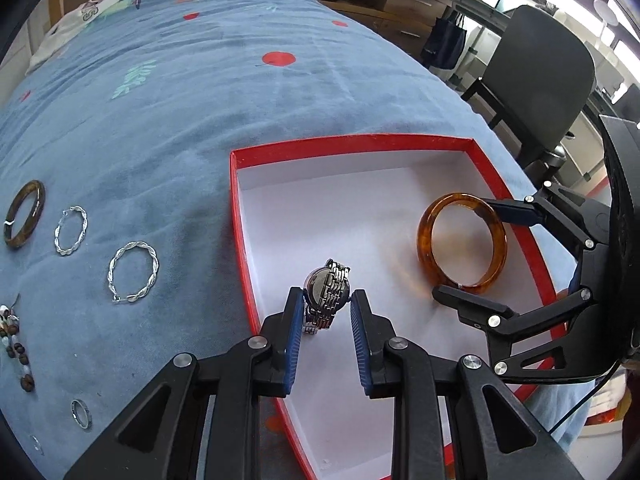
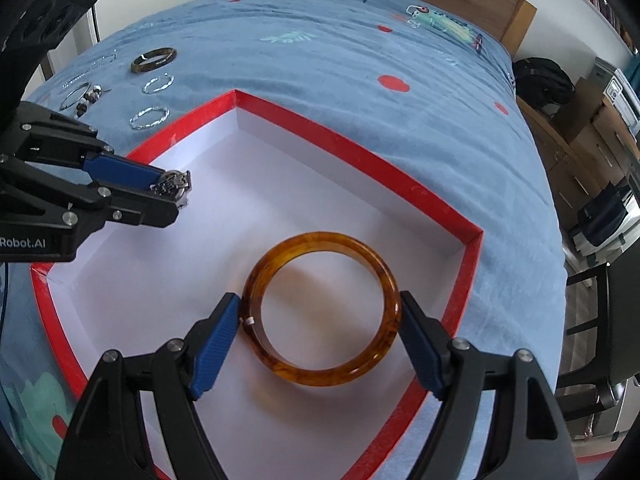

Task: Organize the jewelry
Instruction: 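Open the left tool to drop the watch while the right tool releases the bangle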

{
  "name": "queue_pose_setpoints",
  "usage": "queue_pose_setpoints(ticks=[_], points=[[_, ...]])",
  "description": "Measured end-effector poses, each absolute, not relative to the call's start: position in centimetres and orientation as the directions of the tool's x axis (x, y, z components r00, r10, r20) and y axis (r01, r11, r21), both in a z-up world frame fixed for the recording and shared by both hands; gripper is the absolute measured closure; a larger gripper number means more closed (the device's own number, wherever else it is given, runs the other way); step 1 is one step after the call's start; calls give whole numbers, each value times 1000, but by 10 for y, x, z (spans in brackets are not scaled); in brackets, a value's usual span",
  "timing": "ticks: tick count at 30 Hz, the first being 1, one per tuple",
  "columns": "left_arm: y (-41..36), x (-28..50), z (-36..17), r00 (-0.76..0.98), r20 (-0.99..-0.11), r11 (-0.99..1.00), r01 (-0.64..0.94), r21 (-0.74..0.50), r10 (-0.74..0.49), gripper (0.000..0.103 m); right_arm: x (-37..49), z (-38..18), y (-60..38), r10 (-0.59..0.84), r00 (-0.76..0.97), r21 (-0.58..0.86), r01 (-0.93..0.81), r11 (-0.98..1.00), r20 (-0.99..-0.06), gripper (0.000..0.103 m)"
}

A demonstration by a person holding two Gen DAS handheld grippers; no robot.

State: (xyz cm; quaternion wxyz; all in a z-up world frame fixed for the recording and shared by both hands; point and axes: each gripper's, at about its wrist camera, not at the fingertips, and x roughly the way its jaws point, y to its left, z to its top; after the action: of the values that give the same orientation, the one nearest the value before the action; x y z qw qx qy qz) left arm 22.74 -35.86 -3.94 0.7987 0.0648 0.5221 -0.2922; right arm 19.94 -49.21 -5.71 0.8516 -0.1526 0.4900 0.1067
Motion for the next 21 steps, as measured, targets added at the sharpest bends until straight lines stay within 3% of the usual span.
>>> queue_pose_setpoints(ticks=[9,16,21], points=[[-362,224,-39,277,-875,797,578,-178,-396,75,197,-52,-490,39,487,-148,-339,929,-872,26],[-369,213,-34,280,-865,768,618,-169,-416,50,193,-50,-490,39,490,-146,-334,931,-871,26],[-369,208,-27,303,-858,760,634,-143,-415,42,191,-50,-489,37,487,-150,-339,929,-872,26]])
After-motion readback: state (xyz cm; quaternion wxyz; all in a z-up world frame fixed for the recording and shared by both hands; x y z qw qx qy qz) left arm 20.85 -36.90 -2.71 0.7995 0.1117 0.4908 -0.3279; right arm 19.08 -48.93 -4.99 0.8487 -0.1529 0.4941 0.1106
